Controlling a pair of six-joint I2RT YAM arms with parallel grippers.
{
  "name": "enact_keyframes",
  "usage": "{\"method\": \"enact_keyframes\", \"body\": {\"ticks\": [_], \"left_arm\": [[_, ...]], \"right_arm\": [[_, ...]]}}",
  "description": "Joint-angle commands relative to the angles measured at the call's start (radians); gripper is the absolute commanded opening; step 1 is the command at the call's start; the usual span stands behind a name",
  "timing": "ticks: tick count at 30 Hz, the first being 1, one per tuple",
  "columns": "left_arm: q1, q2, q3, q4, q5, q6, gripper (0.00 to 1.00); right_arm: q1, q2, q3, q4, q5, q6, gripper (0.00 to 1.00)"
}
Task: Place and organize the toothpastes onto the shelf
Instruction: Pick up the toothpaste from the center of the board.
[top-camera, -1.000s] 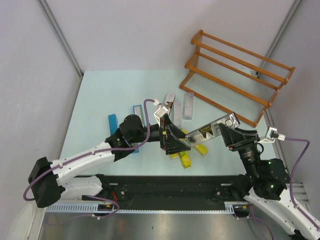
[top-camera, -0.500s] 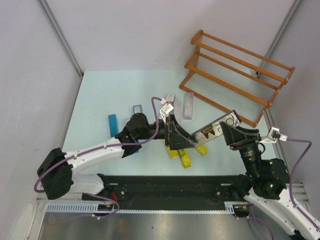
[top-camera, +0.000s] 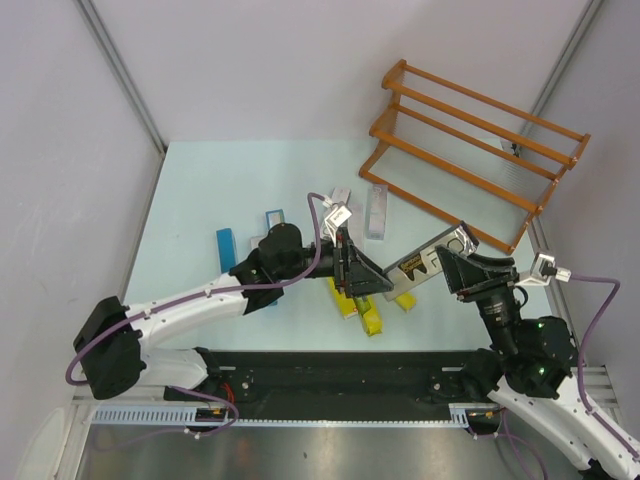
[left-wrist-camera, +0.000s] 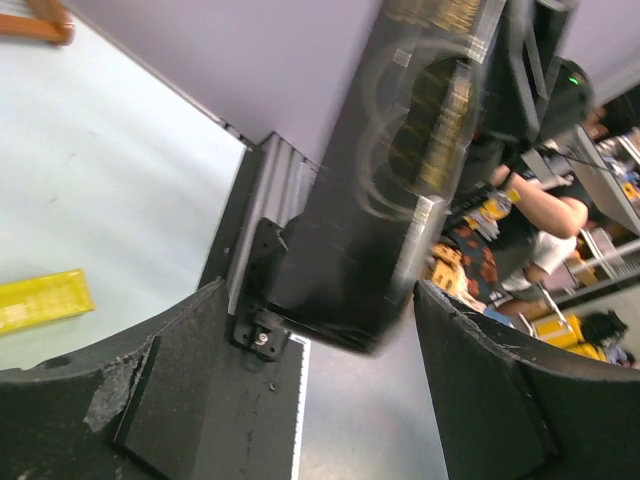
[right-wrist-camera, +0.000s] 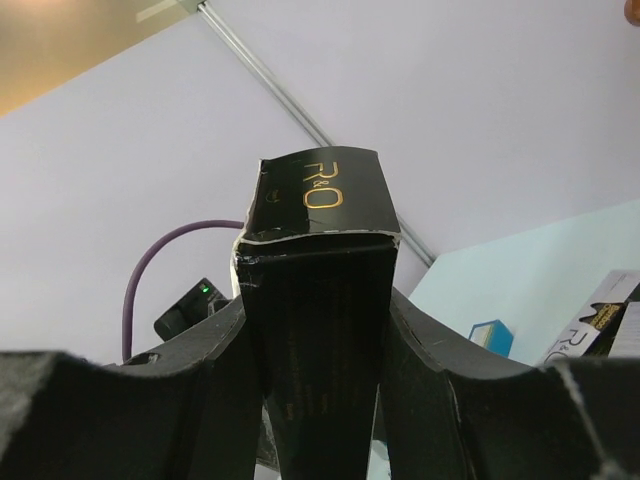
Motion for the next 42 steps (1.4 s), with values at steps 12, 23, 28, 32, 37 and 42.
{"method": "enact_keyframes", "body": {"ticks": [12,23,28,32,37,42], "left_arm": [[0.011,0.041,-0.051,0.328,0.085,-0.087,0.71],[-0.009,0.049,-0.109,0.456,0.147,-0.126,0.66],[-0.015,0.038,-0.126,0.453,0.141,-0.121,0.56],[-0.035,0.035,-0.126,0.439,0.149,-0.112,0.5],[-0.043,0.029,-0.138,0.432,0.142,-0.104,0.47],[-0.046,0.028,-0.133,0.433,0.139,-0.109,0.29]], "right_arm": [[0.008,0.0,0.014,0.105,-0.081,0.065,0.42],[0.009,-0.008,0.013,0.122,-0.091,0.076,0.42],[0.008,-0.011,0.011,0.119,-0.088,0.076,0.42],[0.008,-0.014,0.007,0.122,-0.086,0.077,0.42],[0.008,-0.013,0.005,0.122,-0.08,0.079,0.41],[0.008,-0.011,0.0,0.123,-0.077,0.079,0.42]]}}
